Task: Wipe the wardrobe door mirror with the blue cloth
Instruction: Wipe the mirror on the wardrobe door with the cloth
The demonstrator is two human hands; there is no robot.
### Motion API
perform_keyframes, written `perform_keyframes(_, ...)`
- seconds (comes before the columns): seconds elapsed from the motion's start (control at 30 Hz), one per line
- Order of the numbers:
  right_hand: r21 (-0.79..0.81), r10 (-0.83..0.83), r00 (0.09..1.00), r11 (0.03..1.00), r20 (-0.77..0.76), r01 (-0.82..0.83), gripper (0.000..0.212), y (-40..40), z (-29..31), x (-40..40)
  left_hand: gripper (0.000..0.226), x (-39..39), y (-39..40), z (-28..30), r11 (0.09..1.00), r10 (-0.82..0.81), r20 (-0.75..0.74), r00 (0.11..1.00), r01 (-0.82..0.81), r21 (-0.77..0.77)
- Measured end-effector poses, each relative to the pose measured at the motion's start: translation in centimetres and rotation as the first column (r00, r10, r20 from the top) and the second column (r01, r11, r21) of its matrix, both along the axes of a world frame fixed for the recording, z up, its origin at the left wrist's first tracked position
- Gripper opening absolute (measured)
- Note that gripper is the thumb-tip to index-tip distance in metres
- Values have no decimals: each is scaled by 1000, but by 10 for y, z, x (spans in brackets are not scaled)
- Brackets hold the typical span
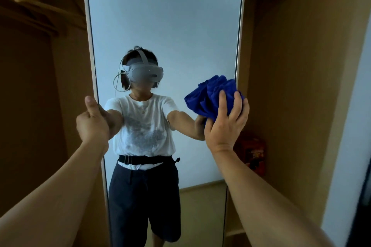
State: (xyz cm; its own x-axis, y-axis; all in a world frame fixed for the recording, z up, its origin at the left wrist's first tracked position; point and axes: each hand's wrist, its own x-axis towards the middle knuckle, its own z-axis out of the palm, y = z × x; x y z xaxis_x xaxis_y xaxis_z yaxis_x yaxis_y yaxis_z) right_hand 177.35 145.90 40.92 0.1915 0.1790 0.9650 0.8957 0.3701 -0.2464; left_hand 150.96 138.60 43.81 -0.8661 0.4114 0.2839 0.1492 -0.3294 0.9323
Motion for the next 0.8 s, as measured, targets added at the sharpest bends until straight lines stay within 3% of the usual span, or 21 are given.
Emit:
perform_keyframes(0.1,-36,8,1000,999,-5,-8,72,-2,-42,0,55,0,0,0,1000,-11,-6,1000,11,3)
perform_keyframes(0.3,-118,50,998,992,43,-44,60,-17,-106,-16,52,-1,2,-2,1000,-16,12,1000,16,4)
perform_keyframes(0.4,-95,74,997,993,30,-71,56,-24,-87,-24,54,1,0,0,1000,-31,27,999,31,-4)
perform_keyframes(0.53,26,128,979,991,156,-134,42,-20,-25,-33,48,1,-3,1,999,-49,-10,999,49,-7)
perform_keyframes(0.63,107,100,976,987,194,-122,46,-15,16,-50,46,-2,-6,-2,997,-76,-42,996,75,-13)
perform_keyframes(0.8,175,67,977,979,203,-104,53,-15,8,-65,46,-5,-7,-28,993,-118,-38,992,117,-27)
